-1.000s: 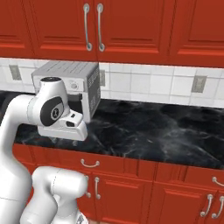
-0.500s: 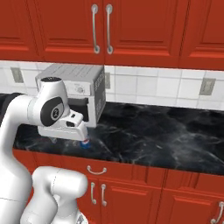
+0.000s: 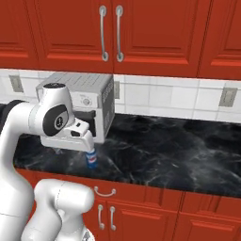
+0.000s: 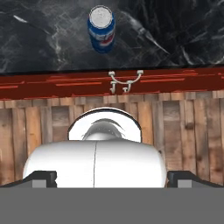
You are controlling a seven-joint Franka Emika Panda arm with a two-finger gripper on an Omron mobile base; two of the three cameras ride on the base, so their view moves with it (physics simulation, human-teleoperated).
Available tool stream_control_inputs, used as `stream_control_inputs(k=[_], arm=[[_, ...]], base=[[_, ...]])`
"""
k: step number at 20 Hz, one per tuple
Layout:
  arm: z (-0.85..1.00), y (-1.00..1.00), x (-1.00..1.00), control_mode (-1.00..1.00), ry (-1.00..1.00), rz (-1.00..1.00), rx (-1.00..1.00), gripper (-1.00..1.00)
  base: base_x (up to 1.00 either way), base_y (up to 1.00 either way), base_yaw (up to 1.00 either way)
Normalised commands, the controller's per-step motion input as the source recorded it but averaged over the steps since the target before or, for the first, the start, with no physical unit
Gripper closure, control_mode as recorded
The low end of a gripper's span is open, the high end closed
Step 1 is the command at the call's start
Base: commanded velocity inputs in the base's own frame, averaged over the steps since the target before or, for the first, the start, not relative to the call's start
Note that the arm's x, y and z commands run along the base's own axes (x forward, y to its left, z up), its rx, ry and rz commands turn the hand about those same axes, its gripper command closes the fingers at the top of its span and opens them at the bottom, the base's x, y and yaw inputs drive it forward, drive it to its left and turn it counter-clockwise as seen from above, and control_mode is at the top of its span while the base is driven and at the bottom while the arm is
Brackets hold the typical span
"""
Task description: Four empty soda cans are scattered around the kitchen. Gather all the cans and cluster them next to the stove for recycling.
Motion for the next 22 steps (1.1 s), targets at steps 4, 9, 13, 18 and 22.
stream_control_inputs(k=[4, 9, 13, 18, 22], arm=[[0.0, 0.0, 0.0, 1.0, 0.0, 0.0, 0.0, -1.0], [0.0, 0.0, 0.0, 1.0, 0.0, 0.0, 0.0, -1.0], [0.0, 0.0, 0.0, 1.0, 0.0, 0.0, 0.0, -1.0], [-0.09, 0.01, 0.25, -1.0, 0.0, 0.0, 0.02, -1.0], [-0.14, 0.0, 0.31, -1.0, 0.0, 0.0, 0.03, -1.0]], base=[[0.45, 0.0, 0.0], [0.39, 0.01, 0.0], [0.26, 0.01, 0.0], [0.05, 0.0, 0.0], [0.0, 0.0, 0.0]])
